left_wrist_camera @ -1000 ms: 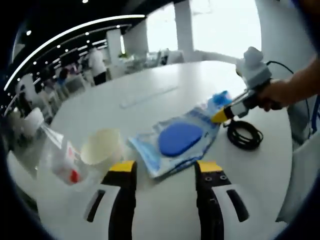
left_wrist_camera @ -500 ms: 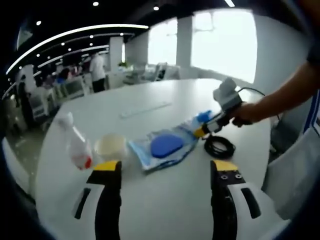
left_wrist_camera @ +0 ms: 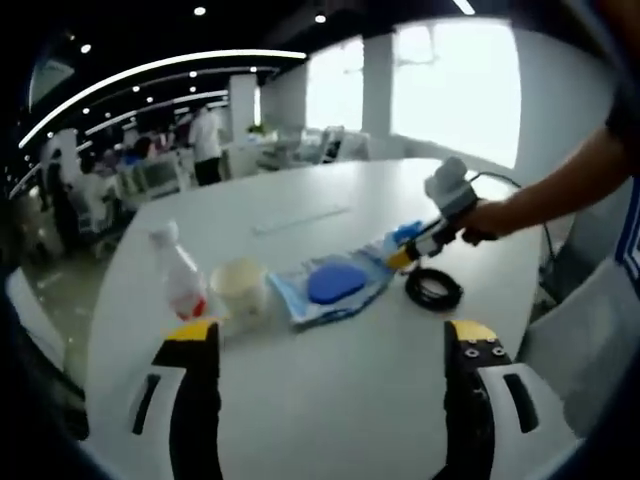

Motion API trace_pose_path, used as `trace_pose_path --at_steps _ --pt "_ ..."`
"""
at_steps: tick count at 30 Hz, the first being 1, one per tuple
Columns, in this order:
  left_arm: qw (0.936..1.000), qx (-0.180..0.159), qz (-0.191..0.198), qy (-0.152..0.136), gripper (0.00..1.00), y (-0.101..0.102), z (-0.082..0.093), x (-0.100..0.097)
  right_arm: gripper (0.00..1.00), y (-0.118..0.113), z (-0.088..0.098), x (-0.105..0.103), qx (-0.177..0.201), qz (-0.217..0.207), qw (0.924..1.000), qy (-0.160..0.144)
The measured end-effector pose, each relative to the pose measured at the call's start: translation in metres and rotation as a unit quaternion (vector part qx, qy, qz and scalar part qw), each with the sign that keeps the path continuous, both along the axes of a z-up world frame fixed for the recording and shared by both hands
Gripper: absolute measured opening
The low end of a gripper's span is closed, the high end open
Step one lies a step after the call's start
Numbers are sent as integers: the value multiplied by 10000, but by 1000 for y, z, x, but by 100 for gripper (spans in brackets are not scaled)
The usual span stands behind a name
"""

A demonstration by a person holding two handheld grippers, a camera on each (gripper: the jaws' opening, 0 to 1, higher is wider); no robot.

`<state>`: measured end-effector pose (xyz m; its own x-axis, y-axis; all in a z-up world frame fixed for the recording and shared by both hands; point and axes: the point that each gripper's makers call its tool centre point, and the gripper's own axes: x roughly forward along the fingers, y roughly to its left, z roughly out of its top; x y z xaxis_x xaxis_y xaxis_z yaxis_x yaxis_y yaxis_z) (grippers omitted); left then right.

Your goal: Arrange the tabletop items into an orderly group along one side of the table until the central work area is clear of visible clutter.

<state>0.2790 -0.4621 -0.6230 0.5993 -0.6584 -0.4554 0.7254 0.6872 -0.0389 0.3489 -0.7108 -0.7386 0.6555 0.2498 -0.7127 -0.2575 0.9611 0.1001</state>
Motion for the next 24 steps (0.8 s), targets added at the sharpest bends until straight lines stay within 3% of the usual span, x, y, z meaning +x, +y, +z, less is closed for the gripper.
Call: trace_pose_path --at_steps 5,13,16,20,24 --pt "9996 -145 239 29 100 9 3 -7 23 2 11 1 -140 218 9996 -141" --pt "9992 -171 348 96 100 24 4 -26 31 5 25 -6 -637 929 9931 -322" --pt "9995 81 311 -12 100 32 0 -33 34 7 28 -10 -1009 1392 9843 -407" --pt "9993 14 379 74 100 39 0 -42 35 9 32 -14 -1041 1469 9827 -442" --pt "9992 183 357 54 100 45 -5 -50 37 10 36 -16 -1131 1618 9791 -490"
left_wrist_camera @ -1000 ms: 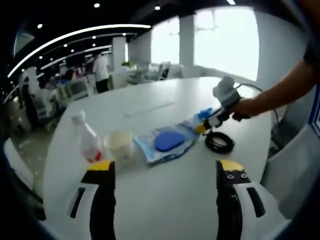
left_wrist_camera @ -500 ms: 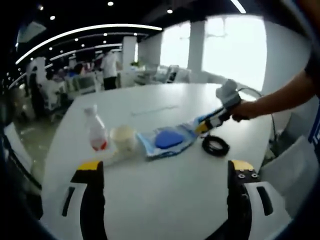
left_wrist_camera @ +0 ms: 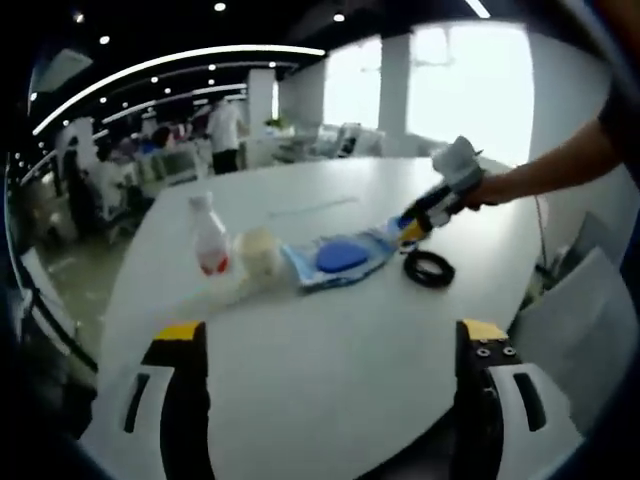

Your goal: Arrange the tabletop items into an orderly group along one side of the table until the central work area is clear of visible clutter.

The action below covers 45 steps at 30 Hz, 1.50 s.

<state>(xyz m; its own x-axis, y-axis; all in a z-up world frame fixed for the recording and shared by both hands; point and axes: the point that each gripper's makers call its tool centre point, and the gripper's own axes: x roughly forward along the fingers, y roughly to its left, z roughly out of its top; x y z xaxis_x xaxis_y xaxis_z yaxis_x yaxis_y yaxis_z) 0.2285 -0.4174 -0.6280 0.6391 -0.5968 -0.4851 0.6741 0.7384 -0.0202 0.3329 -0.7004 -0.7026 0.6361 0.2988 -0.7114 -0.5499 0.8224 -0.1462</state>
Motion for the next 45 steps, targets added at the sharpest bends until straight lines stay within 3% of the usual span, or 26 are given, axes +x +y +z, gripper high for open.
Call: trace_pose_path --at_steps 4,13,20,24,25,27,31,38,43,45 --pt "9999 -96 54 16 100 3 1 -8 38 -1 5 -1 -133 215 9997 -61" --pt "9996 190 174 100 100 13 -17 -25 43 -12 13 1 -432 551 9975 -102" --pt "9992 234 232 213 99 9 -16 -32 47 -19 15 1 -845 1036 9909 -159" --pt "9985 533 140 12 99 9 -20 -32 49 -27 18 5 -973 1104 9889 -205" --pt "9984 538 154 -66 99 10 -20 -29 49 -30 19 5 -1007 1111 9885 -217" --pt "9984 496 254 52 99 14 -22 -29 50 -37 19 7 -1148 1191 9859 -249" --pt "9981 572 141 -165 99 11 -18 -29 50 -45 18 9 -1270 1280 9832 -273" --pt "9980 620 13 -76 97 9 -22 -32 48 -60 10 11 -1663 1570 9732 -249" --pt "9983 585 -18 -32 94 8 -23 -33 42 -70 2 13 -2036 1893 9603 -215" --pt "9983 591 -1 -19 92 9 -23 -33 41 -75 0 14 -2083 1887 9595 -178"
